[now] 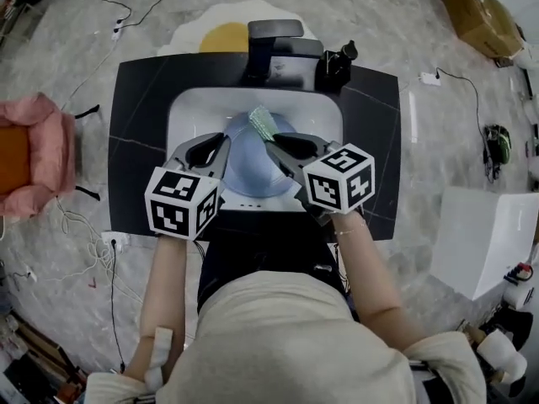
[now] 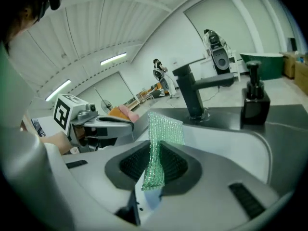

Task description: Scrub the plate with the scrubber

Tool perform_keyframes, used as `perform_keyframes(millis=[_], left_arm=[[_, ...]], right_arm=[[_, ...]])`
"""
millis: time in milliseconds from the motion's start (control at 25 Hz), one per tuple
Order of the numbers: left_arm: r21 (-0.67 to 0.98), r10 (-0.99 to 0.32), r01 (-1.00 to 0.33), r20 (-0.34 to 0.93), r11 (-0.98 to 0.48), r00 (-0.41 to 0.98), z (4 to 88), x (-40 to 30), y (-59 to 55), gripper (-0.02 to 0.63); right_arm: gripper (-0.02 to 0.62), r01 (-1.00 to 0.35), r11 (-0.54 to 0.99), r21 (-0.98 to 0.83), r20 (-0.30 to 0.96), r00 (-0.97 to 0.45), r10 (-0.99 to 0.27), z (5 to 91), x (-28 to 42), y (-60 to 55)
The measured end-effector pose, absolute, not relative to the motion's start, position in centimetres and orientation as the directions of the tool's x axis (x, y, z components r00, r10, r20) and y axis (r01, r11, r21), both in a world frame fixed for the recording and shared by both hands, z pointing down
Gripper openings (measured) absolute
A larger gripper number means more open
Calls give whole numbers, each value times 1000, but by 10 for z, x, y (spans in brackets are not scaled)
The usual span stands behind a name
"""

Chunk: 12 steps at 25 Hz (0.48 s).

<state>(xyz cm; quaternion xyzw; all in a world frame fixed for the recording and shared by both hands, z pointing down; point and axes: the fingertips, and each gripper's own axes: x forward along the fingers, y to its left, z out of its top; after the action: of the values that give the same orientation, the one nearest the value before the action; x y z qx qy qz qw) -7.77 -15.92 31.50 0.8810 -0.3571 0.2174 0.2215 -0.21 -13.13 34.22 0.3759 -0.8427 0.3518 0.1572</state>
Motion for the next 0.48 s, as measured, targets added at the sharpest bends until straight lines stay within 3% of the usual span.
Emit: perform_keyframes(millis=[240, 480], left_arm=[[330, -509, -605, 336, -725, 792, 258, -59, -134, 40], [286, -539, -619, 313, -732, 782, 252, -60, -115, 40]], right_arm=[[74, -700, 451, -554, 378, -694, -613, 291, 10, -114], [72, -654, 442, -613, 279, -704, -653, 276, 22, -92]])
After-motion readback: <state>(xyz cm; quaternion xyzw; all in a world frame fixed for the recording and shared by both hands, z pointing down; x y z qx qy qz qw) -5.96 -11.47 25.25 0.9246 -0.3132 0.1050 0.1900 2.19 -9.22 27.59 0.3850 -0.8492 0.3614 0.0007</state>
